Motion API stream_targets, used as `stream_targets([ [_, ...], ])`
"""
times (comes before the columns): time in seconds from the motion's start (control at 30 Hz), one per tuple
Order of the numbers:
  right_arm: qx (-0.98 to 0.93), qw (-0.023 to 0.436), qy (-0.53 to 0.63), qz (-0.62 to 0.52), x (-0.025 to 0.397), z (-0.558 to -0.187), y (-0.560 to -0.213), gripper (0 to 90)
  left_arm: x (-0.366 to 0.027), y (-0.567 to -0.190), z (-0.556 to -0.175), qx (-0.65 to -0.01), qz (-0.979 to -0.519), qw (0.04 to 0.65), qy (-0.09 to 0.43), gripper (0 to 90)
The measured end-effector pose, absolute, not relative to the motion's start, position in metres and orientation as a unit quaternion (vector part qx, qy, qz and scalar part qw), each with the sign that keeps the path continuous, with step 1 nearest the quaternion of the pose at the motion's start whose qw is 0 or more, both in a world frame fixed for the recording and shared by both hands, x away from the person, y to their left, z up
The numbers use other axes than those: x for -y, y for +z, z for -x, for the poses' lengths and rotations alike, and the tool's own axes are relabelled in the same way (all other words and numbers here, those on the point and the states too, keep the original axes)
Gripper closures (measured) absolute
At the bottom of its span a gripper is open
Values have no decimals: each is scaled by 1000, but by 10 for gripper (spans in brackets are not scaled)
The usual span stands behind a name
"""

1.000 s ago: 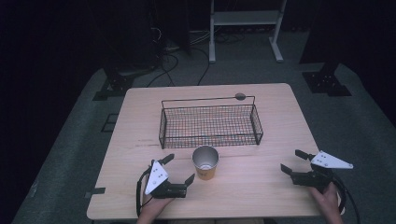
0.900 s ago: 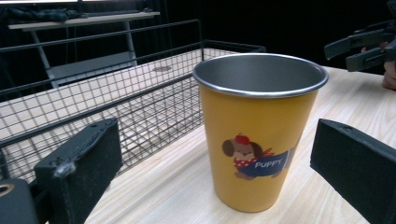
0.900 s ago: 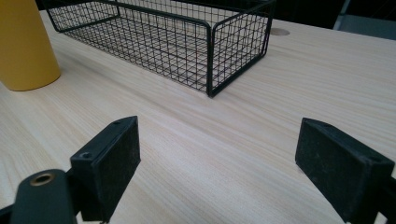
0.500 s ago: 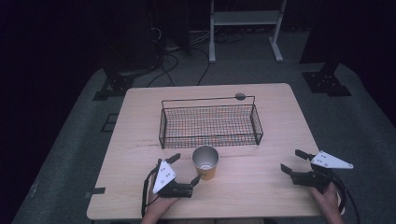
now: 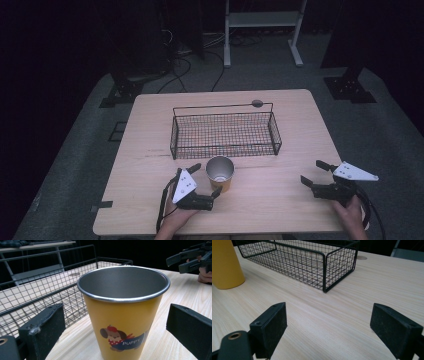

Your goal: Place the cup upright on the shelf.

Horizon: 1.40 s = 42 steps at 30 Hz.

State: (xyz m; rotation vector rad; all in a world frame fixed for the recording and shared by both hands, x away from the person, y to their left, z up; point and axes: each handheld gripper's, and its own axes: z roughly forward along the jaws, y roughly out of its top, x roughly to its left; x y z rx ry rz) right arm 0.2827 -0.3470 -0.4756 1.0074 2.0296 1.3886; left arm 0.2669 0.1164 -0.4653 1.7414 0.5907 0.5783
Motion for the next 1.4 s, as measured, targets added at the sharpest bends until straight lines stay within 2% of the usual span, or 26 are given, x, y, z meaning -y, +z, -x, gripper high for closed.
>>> stream_targets([
  [0.93,-742,240,508,-366,347,-283,-476,130,-93,-466,-285,-247,-758,556,235,16],
  [1.03,-742,240,508,-366,347,-283,-476,130,-91,-466,-288,-246,-760,554,235,37],
  [1.17,-742,240,509,-365,347,-282,-476,130,-91,-466,-289,-240,-761,556,232,116],
  [1.4,-742,241,509,-363,347,-282,-476,130,-90,-465,-291,-239,-762,556,229,135],
])
